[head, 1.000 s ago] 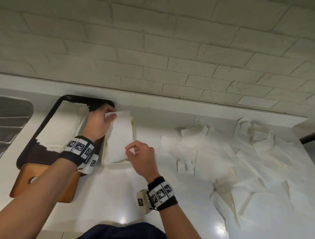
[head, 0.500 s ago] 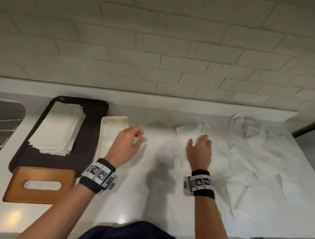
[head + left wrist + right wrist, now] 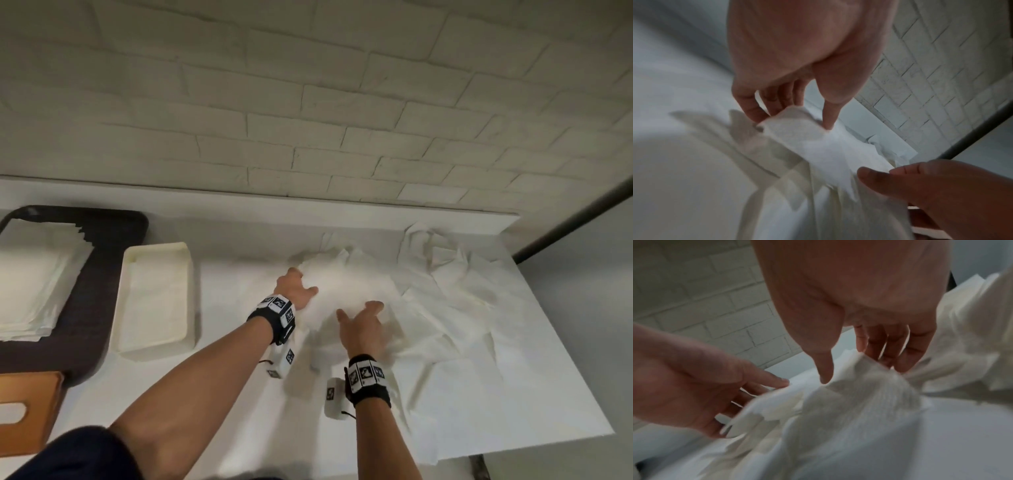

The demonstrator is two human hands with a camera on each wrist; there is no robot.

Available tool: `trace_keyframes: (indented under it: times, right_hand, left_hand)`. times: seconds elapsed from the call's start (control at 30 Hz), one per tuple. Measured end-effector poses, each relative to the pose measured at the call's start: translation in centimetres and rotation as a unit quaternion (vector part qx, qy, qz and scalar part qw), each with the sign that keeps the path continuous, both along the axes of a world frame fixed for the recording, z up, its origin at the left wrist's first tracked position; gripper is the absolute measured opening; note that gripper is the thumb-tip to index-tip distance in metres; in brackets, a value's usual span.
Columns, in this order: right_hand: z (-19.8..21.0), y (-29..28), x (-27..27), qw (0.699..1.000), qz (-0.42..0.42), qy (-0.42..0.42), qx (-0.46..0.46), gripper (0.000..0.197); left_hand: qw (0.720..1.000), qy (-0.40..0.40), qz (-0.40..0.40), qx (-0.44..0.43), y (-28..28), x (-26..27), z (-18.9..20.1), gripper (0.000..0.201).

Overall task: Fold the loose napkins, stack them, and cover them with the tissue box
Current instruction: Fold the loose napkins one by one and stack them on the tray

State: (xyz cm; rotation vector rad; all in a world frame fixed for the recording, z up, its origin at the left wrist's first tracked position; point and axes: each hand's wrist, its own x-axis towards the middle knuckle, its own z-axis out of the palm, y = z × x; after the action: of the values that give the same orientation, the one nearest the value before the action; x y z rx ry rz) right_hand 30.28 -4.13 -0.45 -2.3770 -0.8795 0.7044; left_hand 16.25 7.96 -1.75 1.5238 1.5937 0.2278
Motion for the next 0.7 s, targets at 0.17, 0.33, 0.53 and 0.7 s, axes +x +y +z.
trace_keyframes:
  times: [0.17, 0.33, 0.53, 0.7]
  right_hand:
    - [1.4, -0.4, 1.1, 0.988, -0.007, 0.073, 0.138, 0.045]
    - [4.6, -1.2, 0.8, 0.979, 0.046, 0.043, 0.193, 0.053]
    - [6.9, 0.4, -4.6, 0.961, 0.213, 0.006, 0.178, 0.023]
    - [10.5, 1.4, -11.5, 0.92, 0.282, 0.112, 0.247, 0.034]
  left_hand:
    - [0.995, -0.068, 0.069, 0.04, -0.3, -1.5, 0.7, 0.039]
    - [0.991, -0.083, 0.076, 0.068, -1.0, -6.9, 3.4, 0.038]
    - [0.978, -0.072, 0.106, 0.166, -3.2, -15.4, 7.9, 0.019]
    - [0.95, -0.108, 0.236, 0.175, -5.3, -24.2, 9.2, 0.022]
